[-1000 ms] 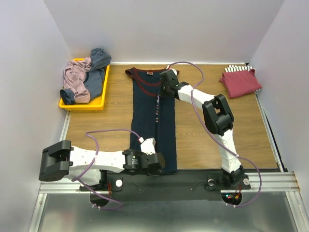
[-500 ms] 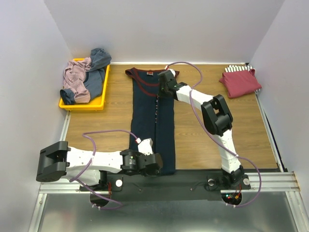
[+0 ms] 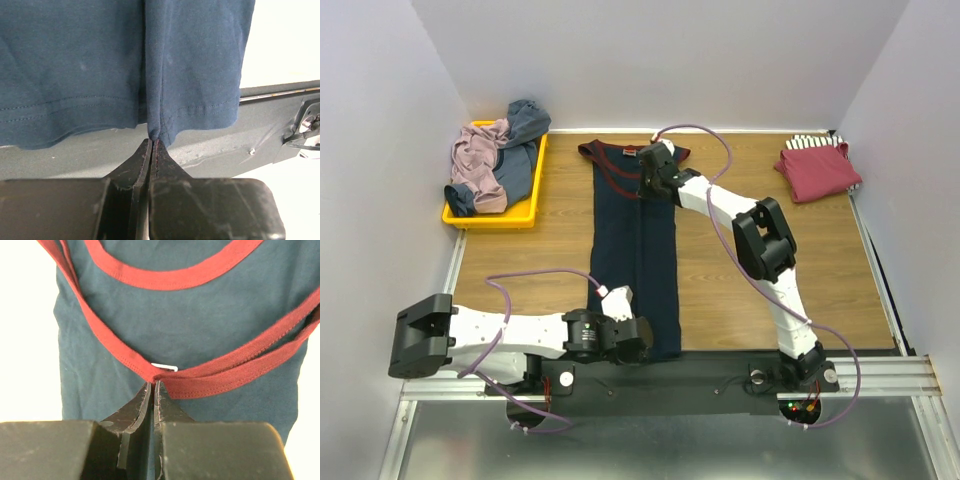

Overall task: Fold and stack the tank tops
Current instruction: Fold the tank top

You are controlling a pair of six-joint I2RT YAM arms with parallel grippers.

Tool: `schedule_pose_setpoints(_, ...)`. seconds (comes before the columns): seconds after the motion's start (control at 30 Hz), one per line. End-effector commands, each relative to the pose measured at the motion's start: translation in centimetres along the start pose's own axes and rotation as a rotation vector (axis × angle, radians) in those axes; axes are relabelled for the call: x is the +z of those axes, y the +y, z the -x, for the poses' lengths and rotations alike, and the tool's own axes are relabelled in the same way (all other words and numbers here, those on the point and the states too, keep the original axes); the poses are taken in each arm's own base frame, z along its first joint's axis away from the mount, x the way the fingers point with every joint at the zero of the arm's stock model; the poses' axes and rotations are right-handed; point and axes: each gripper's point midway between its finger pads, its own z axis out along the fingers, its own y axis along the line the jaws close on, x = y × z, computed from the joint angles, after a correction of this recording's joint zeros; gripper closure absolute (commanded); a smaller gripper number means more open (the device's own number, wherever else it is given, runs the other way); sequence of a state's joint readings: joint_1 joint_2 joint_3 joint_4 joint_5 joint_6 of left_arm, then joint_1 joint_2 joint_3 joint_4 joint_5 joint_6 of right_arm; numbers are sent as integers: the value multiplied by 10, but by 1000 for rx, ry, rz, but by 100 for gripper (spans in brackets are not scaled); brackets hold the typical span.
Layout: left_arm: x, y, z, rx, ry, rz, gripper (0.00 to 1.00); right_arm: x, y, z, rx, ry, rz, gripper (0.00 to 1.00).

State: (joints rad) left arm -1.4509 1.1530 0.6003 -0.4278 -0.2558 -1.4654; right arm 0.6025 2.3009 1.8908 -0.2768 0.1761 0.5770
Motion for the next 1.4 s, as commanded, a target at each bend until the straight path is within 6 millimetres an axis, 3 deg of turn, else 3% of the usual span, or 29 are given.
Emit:
schedule_pose_setpoints(0.0,0,14,-2,-4,5,30,100,9,6,9,20,-49,1,98)
schedule_pose_setpoints(0.07,1,14,-3,-1,9,30,100,12,3,5,20,-42,-7,98)
schedule_pose_setpoints(0.17,-1,14,1,-15,-5,35,82,15,3,0,22,-27,-1,86)
schedule_pose_setpoints(0.2,-5,12,6,-21,-24,22,72,16,3,-1,23,-24,1,73)
schedule_pose_setpoints(0.3,-20,6,23,-59,-95,-12,60,10,13,5,16,-25,38,52)
schedule_pose_setpoints(0.33,-27,1,30,-75,-116,-29,58,7,19,9,14,-28,61,42)
schedule_pose_setpoints(0.43,-48,-8,52,-114,-201,-74,54,-6,34,24,-1,-47,112,27)
schedule_pose_setpoints(0.53,-63,-9,73,-148,-283,-78,54,-27,44,44,-5,-78,148,19)
schedule_pose_setpoints(0.6,-63,5,82,-168,-315,-20,54,-40,41,45,-9,-81,144,17)
schedule_pose_setpoints(0.63,-62,11,86,-176,-324,6,54,-61,45,59,-7,-112,155,15)
schedule_pose_setpoints(0.67,-59,24,98,-206,-346,60,54,-68,42,60,-4,-116,149,14)
schedule_pose_setpoints(0.7,-58,30,104,-222,-354,75,53,-69,31,45,-8,-87,127,14)
schedule_pose_setpoints(0.73,-54,33,108,-187,-343,74,53,-92,35,56,-2,-111,147,14)
schedule_pose_setpoints(0.77,-53,37,116,-198,-354,73,53,-99,30,53,0,-107,140,14)
schedule_pose_setpoints(0.8,-57,40,129,-239,-368,54,53,-100,12,28,0,-61,103,14)
schedule_pose_setpoints(0.87,-58,45,145,-212,-399,29,53,-129,6,25,13,-60,118,14)
schedule_pose_setpoints(0.97,-51,59,166,-188,-401,63,53,-156,-16,-12,27,1,117,16)
schedule_pose_setpoints(1.0,-41,69,168,-211,-358,91,53,-157,-33,-45,18,61,88,16)
schedule_pose_setpoints(1.13,-16,89,160,-171,-233,163,53,-192,-47,-84,34,123,125,17)
schedule_pose_setpoints(1.17,-13,92,160,-180,-218,176,53,-196,-63,-114,39,187,108,17)
schedule_pose_setpoints(1.2,-10,96,157,-172,-193,201,53,-203,-62,-125,51,220,135,17)
schedule_pose_setpoints(1.23,-11,97,159,-177,-192,216,53,-213,-60,-129,73,226,159,18)
schedule_pose_setpoints(1.27,-13,105,157,-189,-178,247,53,-219,-68,-151,83,283,169,18)
schedule_pose_setpoints(1.33,-17,111,159,-194,-163,270,52,-234,-66,-164,104,315,207,18)
schedule_pose_setpoints(1.37,-21,120,157,-211,-145,300,52,-240,-72,-183,110,366,216,18)
